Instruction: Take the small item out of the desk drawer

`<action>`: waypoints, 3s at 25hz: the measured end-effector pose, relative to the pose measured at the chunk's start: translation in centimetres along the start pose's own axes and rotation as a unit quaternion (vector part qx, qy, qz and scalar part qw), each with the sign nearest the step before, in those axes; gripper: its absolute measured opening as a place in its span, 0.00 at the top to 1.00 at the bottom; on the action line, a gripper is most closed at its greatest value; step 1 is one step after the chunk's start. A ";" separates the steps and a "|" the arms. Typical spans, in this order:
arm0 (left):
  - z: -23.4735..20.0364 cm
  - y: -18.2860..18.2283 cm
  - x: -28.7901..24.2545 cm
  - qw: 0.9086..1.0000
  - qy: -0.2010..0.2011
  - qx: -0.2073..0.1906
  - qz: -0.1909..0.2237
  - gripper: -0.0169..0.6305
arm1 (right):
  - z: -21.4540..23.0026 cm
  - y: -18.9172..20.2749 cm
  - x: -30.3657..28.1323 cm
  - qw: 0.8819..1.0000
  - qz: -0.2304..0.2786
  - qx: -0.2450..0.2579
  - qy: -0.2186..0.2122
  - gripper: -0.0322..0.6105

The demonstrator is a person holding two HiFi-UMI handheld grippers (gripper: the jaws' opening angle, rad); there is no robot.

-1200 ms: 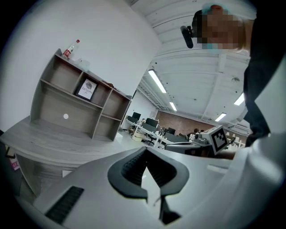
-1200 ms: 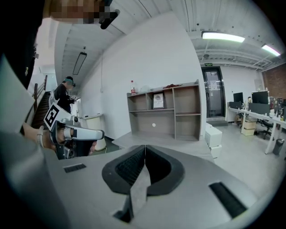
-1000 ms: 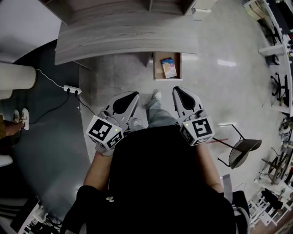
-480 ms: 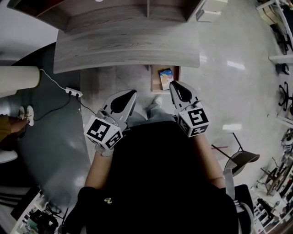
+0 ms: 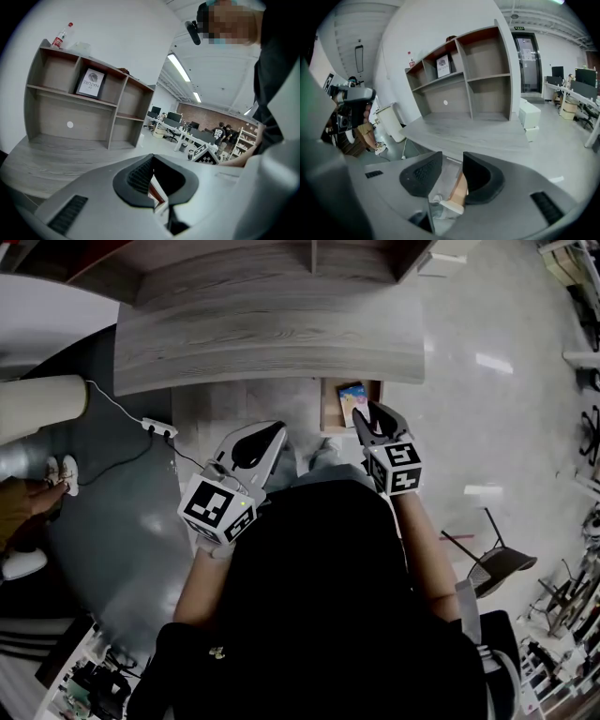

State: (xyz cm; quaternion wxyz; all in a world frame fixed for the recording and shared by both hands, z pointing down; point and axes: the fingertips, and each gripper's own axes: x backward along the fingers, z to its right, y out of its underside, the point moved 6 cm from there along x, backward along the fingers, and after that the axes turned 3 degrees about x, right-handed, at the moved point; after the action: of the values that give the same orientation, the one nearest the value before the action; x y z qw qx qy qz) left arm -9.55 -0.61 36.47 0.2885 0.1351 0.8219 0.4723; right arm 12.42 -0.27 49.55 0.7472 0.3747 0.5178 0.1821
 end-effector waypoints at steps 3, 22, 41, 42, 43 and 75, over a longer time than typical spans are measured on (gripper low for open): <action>-1.7 -0.5 0.3 1.000 0.008 -0.001 -0.010 0.96 | 0.6 1.5 -2.0 0.999 -0.030 -0.017 0.009 0.72; -8.0 1.6 3.5 0.997 -0.015 0.004 -0.076 0.96 | 4.6 13.8 -14.9 0.971 -0.216 -0.040 0.093 0.43; -10.2 4.0 5.1 0.992 -0.077 0.009 -0.103 0.96 | 8.3 18.6 -21.0 0.941 -0.310 -0.035 0.129 0.33; -10.2 4.0 5.2 0.991 -0.080 0.010 -0.104 0.96 | 8.5 18.8 -21.1 0.939 -0.317 -0.032 0.132 0.33; -10.2 4.0 5.2 0.991 -0.083 0.011 -0.104 0.96 | 8.7 19.0 -21.1 0.936 -0.324 -0.029 0.134 0.33; -7.1 2.6 4.2 0.996 -0.067 0.008 -0.055 0.96 | 4.2 16.0 -17.3 0.939 -0.338 -0.055 0.045 0.32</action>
State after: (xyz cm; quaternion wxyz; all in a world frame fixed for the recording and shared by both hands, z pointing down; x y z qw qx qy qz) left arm -17.27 -2.16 39.94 0.3676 0.1230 0.8108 0.4386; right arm 11.22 -2.79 73.34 0.7604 0.1272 0.6359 -0.0359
